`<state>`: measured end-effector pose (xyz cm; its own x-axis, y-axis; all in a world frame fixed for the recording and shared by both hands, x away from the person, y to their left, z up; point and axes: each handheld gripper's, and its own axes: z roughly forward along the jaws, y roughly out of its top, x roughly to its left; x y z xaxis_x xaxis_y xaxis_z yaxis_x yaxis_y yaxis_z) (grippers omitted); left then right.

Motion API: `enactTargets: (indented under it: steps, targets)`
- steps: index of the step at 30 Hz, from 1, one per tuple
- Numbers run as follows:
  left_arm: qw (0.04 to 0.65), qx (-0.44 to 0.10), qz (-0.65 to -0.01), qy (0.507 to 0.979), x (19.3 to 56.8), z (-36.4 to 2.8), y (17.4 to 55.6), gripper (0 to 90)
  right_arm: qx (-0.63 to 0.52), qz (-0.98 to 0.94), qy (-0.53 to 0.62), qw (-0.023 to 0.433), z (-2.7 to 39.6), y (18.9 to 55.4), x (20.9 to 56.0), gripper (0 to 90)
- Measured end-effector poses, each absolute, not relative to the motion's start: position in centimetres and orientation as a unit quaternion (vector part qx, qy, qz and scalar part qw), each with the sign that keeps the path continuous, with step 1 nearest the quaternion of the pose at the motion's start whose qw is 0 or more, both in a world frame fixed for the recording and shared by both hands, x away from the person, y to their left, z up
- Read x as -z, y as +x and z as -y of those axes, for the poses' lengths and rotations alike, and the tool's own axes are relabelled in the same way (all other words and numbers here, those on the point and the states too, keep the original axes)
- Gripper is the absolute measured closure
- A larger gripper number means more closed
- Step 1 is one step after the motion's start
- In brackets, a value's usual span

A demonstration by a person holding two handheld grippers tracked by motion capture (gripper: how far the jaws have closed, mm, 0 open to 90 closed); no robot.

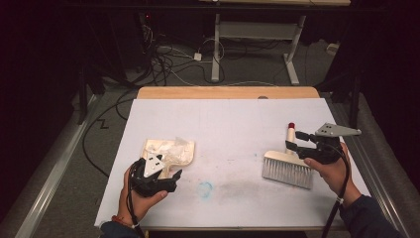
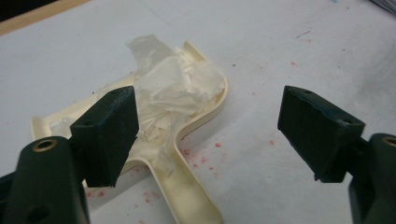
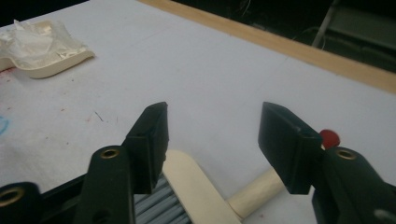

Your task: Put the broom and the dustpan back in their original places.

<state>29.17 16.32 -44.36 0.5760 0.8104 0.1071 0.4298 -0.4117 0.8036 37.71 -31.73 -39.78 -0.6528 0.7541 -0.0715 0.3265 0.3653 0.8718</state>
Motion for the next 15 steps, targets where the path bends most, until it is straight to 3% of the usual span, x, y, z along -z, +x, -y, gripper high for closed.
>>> enactTargets:
  steps: [7,15]
  targets:
    - [0.368,-0.272,-0.353,0.816,44.7,-15.6,28.9,18.8,-0.475,-0.781,0.283,0.290,31.5,34.9,39.6,32.6]
    - [0.360,-0.287,-0.333,0.823,46.1,-15.6,28.2,18.8,-0.457,-0.785,0.264,0.325,30.8,32.3,41.3,30.2]
